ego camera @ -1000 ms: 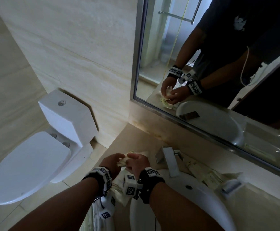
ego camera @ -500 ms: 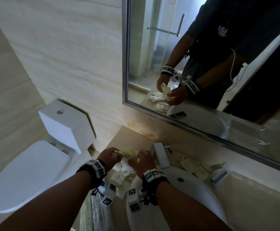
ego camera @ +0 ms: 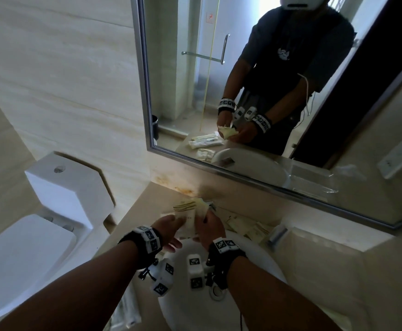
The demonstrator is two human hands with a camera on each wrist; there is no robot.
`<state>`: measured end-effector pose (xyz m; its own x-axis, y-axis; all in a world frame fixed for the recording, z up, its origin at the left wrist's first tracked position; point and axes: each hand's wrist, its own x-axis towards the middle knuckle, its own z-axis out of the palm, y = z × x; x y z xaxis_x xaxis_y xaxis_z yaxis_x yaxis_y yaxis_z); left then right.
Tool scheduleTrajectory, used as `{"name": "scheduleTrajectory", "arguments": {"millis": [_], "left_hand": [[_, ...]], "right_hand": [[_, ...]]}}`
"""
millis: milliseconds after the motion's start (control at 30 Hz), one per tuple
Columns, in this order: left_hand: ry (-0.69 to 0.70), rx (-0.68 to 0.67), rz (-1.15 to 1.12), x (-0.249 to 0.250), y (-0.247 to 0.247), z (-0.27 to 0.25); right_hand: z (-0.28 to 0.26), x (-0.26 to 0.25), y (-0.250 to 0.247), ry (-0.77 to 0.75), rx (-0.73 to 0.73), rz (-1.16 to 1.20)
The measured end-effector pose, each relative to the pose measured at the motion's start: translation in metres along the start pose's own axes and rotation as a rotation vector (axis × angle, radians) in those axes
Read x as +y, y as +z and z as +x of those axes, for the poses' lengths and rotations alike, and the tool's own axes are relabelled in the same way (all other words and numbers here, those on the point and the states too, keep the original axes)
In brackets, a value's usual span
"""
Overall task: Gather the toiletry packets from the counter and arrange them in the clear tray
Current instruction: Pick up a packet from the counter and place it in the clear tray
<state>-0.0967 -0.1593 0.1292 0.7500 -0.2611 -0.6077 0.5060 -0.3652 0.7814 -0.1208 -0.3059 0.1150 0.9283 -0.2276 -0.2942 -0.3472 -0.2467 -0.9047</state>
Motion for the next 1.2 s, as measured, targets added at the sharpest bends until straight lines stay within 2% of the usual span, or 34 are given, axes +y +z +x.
{"name": "scheduleTrajectory", "arguments": {"millis": [367,533,667,767,900,967,1067,1200], "left_hand": [[0.004,-0.074,0.025,0.02,0.056,-0.012],[0.031,-0.124,0.068,0.026,0.094,-0.023],[0.006,-0.16,0.233,0.034,0.129,-0.034],[0.08,-0.09,0.364,0.037,0.145,-0.034],[0.149,-0.08,0.366,0.044,0.162,-0.036],[0.123,-0.101,0.379,0.047,0.173,-0.039],[0.04,-0.159,0.429,0.045,0.19,-0.035],[-0.109,-0.171,0.24,0.035,0.2,-0.022]], "right_hand": [[-0.041,0.018,-0.066,0.081,-0.153,-0.015],[-0.061,0.021,-0.094,0.149,-0.171,-0.104],[-0.066,0.031,-0.117,0.239,-0.113,-0.077],[-0.069,0.045,-0.139,0.18,-0.096,-0.318],[-0.077,0.052,-0.159,0.052,-0.13,-0.749],[-0.083,0.054,-0.166,0.0,-0.132,-0.85],[-0.094,0.06,-0.181,-0.005,-0.086,-0.823],[-0.105,0.071,-0.196,0.017,-0.006,-0.733]]}}
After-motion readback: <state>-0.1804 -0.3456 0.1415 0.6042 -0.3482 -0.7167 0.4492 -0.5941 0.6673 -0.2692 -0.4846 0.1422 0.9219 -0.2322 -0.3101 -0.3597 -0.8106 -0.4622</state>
